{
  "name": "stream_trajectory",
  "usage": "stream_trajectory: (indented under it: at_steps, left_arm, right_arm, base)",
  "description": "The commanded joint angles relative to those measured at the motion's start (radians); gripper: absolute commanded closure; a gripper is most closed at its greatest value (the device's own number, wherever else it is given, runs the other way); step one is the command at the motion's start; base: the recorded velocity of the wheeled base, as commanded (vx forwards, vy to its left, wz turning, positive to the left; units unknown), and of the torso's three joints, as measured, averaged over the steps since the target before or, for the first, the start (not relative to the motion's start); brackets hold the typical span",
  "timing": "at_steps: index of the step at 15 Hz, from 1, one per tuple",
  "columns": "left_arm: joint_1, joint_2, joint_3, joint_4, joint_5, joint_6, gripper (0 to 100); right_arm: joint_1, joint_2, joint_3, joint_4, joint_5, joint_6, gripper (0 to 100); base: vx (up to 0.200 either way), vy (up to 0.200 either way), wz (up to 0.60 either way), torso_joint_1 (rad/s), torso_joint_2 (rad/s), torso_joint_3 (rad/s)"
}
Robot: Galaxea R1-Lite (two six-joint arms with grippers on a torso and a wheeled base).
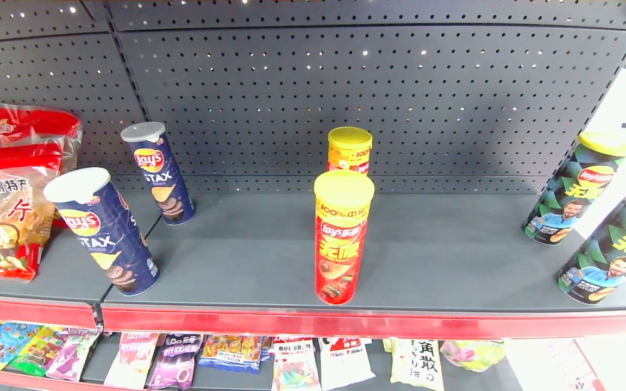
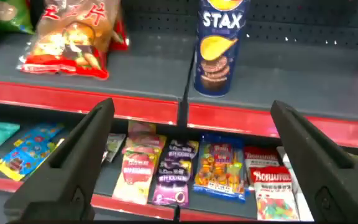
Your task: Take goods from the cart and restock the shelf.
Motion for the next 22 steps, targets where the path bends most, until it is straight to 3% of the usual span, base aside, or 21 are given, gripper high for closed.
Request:
stream_trajectory:
  at_steps: [1,4,6,8,9,10,12,14,22]
  left_arm:
    - [0.0,-0.001,0.028,0.002,-0.021,0.002,0]
    - [0.002,-0.004,0.023,0.068,-0.127,0.008,0]
    - [0.002,-0.004,0.026,0.054,-0.145,0.01,0]
    - [0.002,-0.004,0.028,0.054,-0.141,0.011,0]
    - [0.002,-0.004,0.028,0.054,-0.137,0.013,0]
    - [0.006,-0.009,0.028,0.054,-0.137,0.013,0]
    - [0.032,-0.057,0.028,0.054,-0.137,0.01,0]
    - [0.034,-0.064,0.028,0.052,-0.136,0.013,0]
    - [0.034,-0.064,0.028,0.052,-0.119,0.011,0]
  right_arm:
    - [0.0,-0.04,0.067,-0.085,-0.071,0.029,0]
    - [-0.002,-0.04,0.065,-0.079,-0.088,0.035,0]
    - [0.009,-0.006,0.062,-0.065,-0.065,0.033,0]
    - [0.017,-0.006,0.061,-0.06,0.134,0.032,0]
    - [0.013,-0.018,0.062,-0.06,0.162,0.033,0]
    - [0.001,-0.041,0.064,-0.066,0.142,0.041,0]
    - [0.001,-0.041,0.077,-0.082,-0.002,0.064,0]
    - [0.003,-0.041,0.073,-0.023,0.013,0.083,0]
    - [0.003,-0.041,0.076,-0.031,0.01,0.089,0]
  base:
    - [0.0,0.0,0.0,0.0,0.0,0.0]
    - [0.0,0.0,0.0,0.0,0.0,0.0]
    - [0.0,0.0,0.0,0.0,0.0,0.0]
    - [0.0,0.0,0.0,0.0,0.0,0.0]
    - [0.0,0.0,0.0,0.0,0.0,0.0]
    - [0.0,0.0,0.0,0.0,0.0,0.0]
    - [0.0,0.0,0.0,0.0,0.0,0.0]
    - [0.0,0.0,0.0,0.0,0.0,0.0]
    - [0.0,0.0,0.0,0.0,0.0,0.0]
